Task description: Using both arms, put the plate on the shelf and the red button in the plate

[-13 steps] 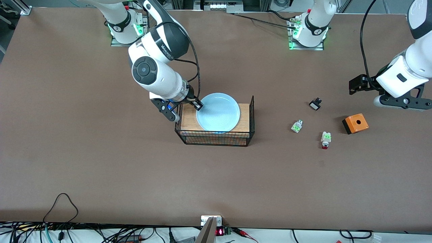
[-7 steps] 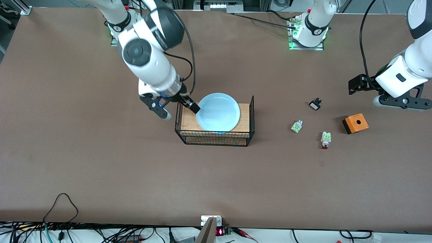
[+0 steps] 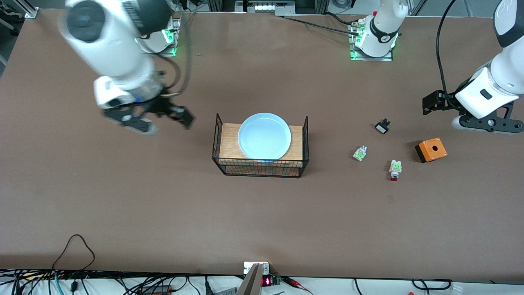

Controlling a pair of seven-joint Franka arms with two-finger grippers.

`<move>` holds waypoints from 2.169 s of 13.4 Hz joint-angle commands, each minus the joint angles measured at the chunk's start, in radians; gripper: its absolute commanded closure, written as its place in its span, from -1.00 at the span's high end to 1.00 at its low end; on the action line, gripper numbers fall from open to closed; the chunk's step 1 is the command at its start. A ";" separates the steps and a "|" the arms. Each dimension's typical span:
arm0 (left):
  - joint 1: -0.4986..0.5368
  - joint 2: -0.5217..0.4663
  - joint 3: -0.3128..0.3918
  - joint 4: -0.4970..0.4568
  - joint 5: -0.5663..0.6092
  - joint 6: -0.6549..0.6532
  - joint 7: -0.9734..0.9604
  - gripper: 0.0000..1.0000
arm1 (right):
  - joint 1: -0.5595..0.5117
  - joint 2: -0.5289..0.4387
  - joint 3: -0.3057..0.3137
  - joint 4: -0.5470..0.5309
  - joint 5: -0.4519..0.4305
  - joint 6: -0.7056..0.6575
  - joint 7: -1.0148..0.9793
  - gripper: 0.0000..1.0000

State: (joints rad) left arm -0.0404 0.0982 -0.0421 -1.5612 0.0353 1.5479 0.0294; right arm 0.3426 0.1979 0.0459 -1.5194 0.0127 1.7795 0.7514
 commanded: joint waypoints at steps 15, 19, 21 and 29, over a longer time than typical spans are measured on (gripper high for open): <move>0.008 0.028 0.010 0.018 0.006 -0.064 0.017 1.00 | -0.310 -0.217 -0.129 -0.224 -0.020 -0.043 -0.777 1.00; 0.004 0.040 0.005 0.013 0.014 -0.072 0.015 1.00 | -0.314 -0.224 -0.130 -0.196 -0.020 -0.086 -0.776 1.00; 0.008 0.092 0.007 0.013 0.012 -0.097 0.007 1.00 | -0.312 -0.216 -0.129 -0.171 -0.022 -0.107 -0.790 1.00; 0.010 0.414 0.010 -0.006 0.069 0.254 0.024 1.00 | -0.310 -0.216 -0.126 -0.169 -0.019 -0.140 -0.793 1.00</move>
State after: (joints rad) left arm -0.0309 0.4497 -0.0337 -1.5784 0.0800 1.7312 0.0301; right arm 0.0355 -0.0131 -0.0867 -1.6975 -0.0050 1.6571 -0.0310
